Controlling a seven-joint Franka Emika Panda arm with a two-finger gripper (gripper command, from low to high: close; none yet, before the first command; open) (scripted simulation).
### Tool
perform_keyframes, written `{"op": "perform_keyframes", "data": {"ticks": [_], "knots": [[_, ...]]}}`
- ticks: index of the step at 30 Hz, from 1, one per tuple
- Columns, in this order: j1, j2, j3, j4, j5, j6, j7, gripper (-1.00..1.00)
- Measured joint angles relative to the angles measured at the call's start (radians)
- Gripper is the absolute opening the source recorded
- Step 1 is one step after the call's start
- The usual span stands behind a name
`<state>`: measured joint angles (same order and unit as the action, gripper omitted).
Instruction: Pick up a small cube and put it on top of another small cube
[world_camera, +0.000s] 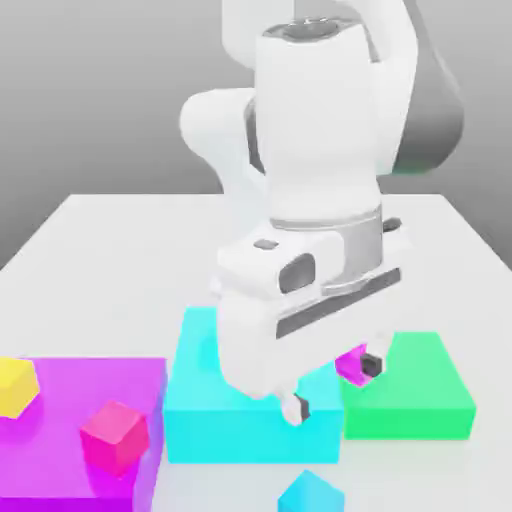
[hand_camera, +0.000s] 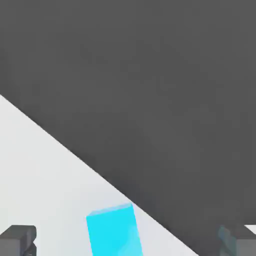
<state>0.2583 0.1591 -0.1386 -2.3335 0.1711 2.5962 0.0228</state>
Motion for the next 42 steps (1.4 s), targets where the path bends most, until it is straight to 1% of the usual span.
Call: {"op": "perform_keyframes", "data": {"ticks": [4, 8, 9, 16, 21, 26, 30, 34, 40, 42], "knots": [[0.006, 0.131, 0.0, -0.008, -0.058, 0.051, -0.058, 0.0], [-0.011, 0.275, 0.024, 0.014, -0.046, 0.154, -0.09, 0.0], [-0.018, 0.31, 0.033, 0.021, -0.038, 0.181, -0.096, -1.0], [-0.02, 0.317, 0.035, 0.022, -0.038, 0.185, -0.097, -1.0], [0.003, 0.161, 0.011, -0.018, -0.071, 0.067, -0.072, -1.0], [0.031, -0.004, 0.05, -0.131, -0.045, 0.003, -0.087, -1.0], [0.072, -0.142, 0.078, -0.227, -0.043, -0.042, -0.085, -1.0], [0.1, -0.284, 0.098, -0.324, -0.066, -0.082, -0.067, -1.0], [0.114, -0.502, 0.162, -0.472, -0.125, -0.139, -0.022, -1.0], [0.115, -0.512, 0.178, -0.505, -0.137, -0.113, -0.012, -1.0]]}}
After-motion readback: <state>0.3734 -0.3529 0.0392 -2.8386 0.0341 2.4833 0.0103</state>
